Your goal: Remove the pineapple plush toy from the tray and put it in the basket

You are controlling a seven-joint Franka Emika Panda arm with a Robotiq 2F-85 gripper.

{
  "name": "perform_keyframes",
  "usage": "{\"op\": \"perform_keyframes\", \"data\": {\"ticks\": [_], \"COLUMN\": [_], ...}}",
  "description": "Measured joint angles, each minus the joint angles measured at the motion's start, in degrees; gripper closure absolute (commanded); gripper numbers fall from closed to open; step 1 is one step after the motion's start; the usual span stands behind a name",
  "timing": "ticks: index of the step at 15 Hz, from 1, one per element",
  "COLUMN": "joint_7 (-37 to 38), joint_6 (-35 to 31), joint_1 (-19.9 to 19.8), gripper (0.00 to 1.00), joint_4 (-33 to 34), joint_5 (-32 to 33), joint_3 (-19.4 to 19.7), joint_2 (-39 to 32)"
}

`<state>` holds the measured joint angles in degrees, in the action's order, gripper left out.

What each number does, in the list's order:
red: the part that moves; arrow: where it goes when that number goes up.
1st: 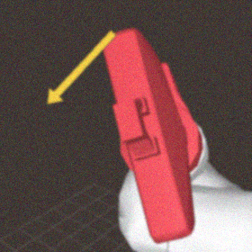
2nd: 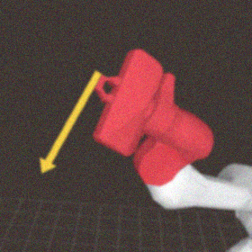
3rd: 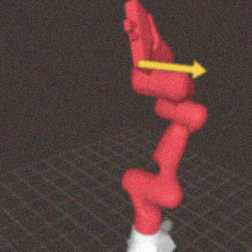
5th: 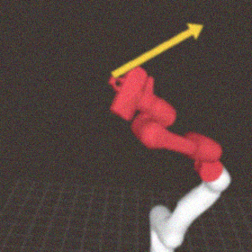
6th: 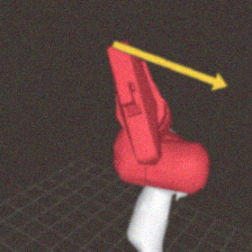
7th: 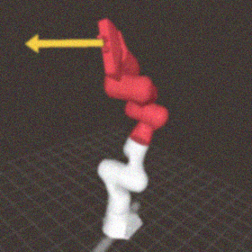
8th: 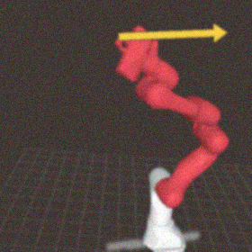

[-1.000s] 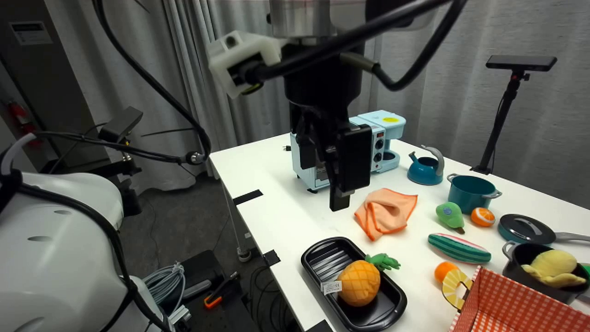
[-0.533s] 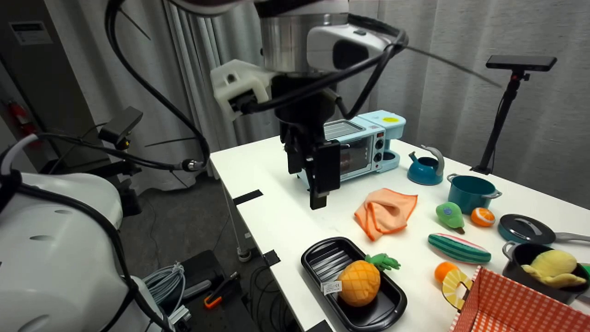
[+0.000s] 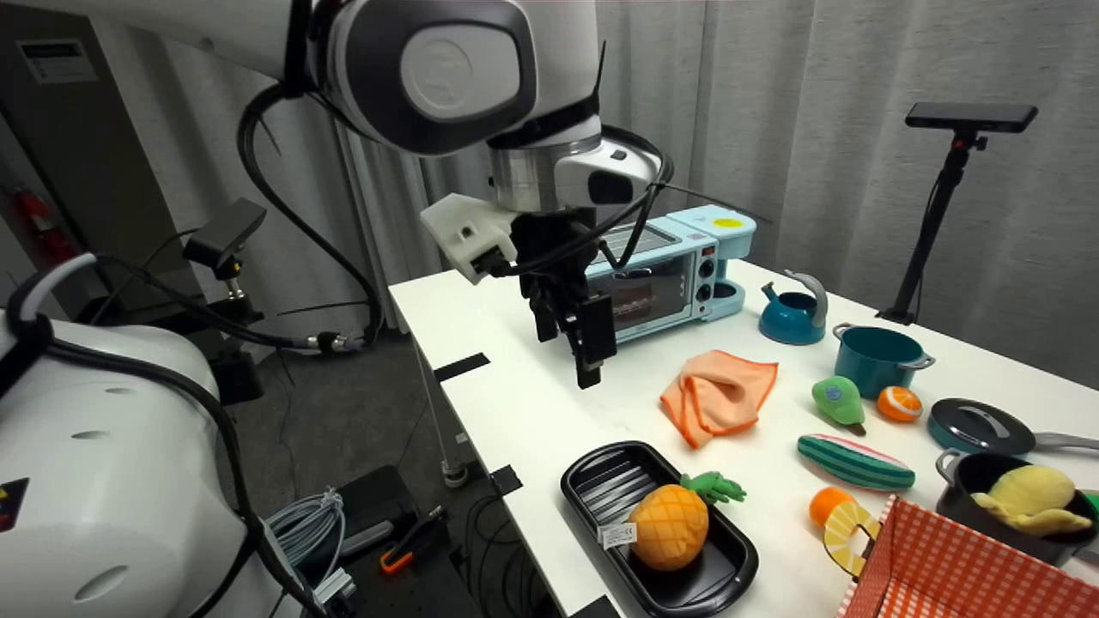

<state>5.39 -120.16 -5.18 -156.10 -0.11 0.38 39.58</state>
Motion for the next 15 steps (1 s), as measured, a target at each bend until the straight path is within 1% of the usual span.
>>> {"op": "perform_keyframes", "data": {"ticks": [4, 8, 12, 15], "joint_7": [1.2, 2.3, 4.2, 5.8], "joint_6": [-10.8, -19.7, -24.0, -25.7], "joint_1": [1.2, 1.1, -0.5, -2.4], "gripper": [0.00, 0.00, 0.00, 0.00], "joint_4": [0.0, 2.5, 6.3, 9.2], "joint_5": [0.0, 0.8, 4.8, 9.9], "joint_3": [-2.3, -2.8, -2.0, 0.1], "joint_2": [-8.9, -18.9, -28.3, -34.7]}}
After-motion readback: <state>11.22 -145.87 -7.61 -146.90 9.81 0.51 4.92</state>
